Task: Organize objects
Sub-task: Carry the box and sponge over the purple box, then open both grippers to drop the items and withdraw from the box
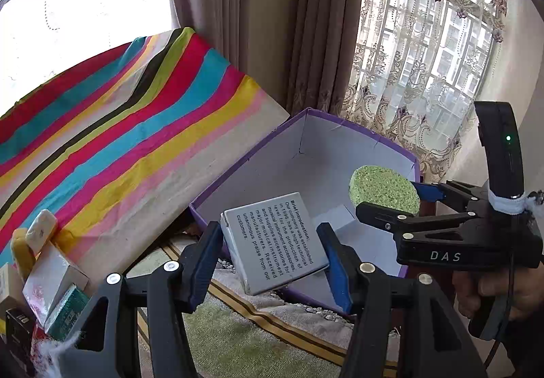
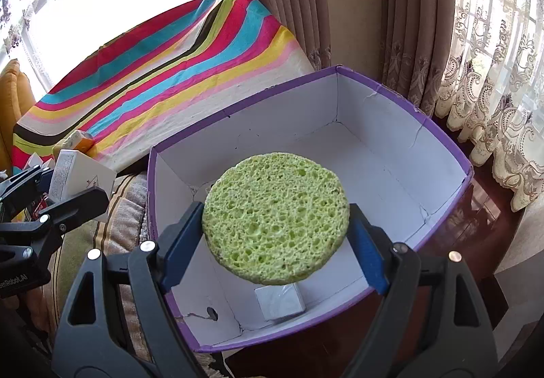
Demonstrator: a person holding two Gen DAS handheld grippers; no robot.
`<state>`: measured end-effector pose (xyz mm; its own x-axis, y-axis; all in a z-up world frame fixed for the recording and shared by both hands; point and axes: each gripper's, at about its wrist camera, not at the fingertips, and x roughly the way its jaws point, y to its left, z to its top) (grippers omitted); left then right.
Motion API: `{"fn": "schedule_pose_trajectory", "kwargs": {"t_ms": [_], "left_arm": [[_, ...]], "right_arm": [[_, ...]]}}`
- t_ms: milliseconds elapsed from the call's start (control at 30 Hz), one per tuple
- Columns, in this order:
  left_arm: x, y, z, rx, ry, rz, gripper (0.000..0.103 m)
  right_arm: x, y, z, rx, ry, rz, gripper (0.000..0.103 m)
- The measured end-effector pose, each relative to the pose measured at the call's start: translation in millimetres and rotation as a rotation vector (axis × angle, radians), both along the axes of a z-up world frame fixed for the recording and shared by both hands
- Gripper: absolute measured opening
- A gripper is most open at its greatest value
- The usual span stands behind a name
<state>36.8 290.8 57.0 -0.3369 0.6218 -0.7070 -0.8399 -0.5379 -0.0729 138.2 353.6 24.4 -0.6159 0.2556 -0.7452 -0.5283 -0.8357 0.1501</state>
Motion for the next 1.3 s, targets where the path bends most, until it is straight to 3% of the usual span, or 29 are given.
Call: {"fn": "schedule_pose_trajectory", "kwargs": {"t_ms": [133,267,833,967,1100,1200,1300], "left_arm": [[4,12,3,0.019,-0.005,-0.052,0.059],[1,15,2,0.031,-0.022,-0.035,0.077],[-20,-48,1,0.076,-0.072,0.157,0.083],[-20,-74,3,0.073,-0.038,0.230,0.084],[-22,-103,7,0.032,0.030,0.379,0.084],[-22,-127,10,0.046,0.071,0.479,0.084],[-21,-145,12,0.041,0.109,0.504,0.085]], "right_arm": [[3,6,1,-0.006,0.000,-0.016,0.084],[6,9,3,-0.006,0.006,-0.026,0.091],[-1,-7,16,0.055,0.024,0.017,0.094],[-4,-18,24,0.107,0.036,0.024,0.097],[-5,-28,35,0.171,0.055,0.020,0.099],[-8,-36,42,0.226,0.063,0.008,0.102],[-12,-45,49,0.273,0.076,-0.008,0.102]]}}
